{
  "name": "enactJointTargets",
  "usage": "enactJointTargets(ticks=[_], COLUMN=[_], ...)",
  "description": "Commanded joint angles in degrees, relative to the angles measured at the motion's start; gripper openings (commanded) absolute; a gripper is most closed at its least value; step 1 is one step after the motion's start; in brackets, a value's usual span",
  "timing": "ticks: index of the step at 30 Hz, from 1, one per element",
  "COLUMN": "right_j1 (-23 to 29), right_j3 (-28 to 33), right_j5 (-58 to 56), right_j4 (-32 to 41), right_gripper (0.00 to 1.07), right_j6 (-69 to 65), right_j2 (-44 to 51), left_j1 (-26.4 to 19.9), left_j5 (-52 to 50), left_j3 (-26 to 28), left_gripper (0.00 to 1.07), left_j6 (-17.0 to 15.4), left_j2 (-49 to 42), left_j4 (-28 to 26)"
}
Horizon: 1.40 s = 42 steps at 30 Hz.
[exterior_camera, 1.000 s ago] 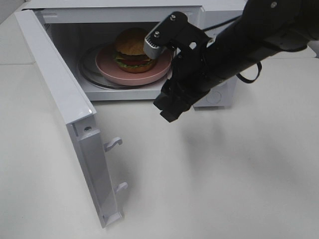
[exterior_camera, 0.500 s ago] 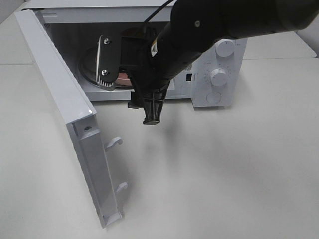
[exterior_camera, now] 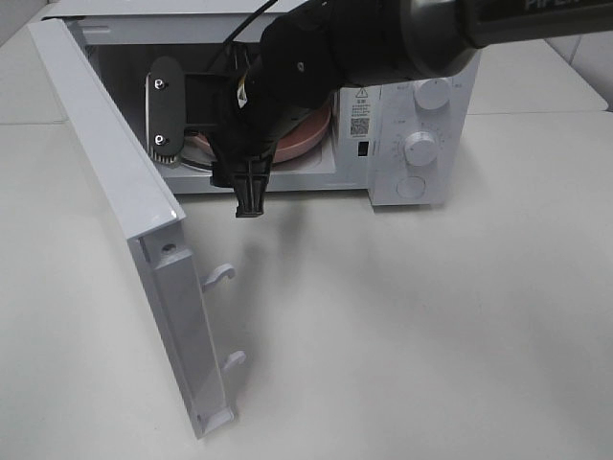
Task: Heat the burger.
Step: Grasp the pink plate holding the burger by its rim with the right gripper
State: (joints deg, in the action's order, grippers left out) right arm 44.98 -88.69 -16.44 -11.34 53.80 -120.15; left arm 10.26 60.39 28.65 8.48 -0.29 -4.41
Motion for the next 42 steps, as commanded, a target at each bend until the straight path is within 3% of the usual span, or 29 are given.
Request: enactJointTargets(ticks=[1, 9, 42], right_j1=[0.1, 0.1, -5.8], right_j3=[-3.1, -6.0, -6.1], right_j5=[0.4, 0.9, 1.6], right_j4=[-0.3, -0.6, -2.6], right_gripper=[0.61, 0.61, 0.61], right_j6=[-0.6, -2.8, -10.2], right_j2=[-2.8, -6.2, -7.3], left_j1=[-0.1, -0.1, -0.1], left_j5=[-0.8, -0.8, -0.8], left_j3=[-0.2, -0.2, -0.2], left_gripper=[0.00, 0.00, 0.00], left_j6=[-0.5, -0.5, -0.5], left_j2=[-1.2, -1.2, -1.2], left_j4=[-0.1, -0.1, -0.1])
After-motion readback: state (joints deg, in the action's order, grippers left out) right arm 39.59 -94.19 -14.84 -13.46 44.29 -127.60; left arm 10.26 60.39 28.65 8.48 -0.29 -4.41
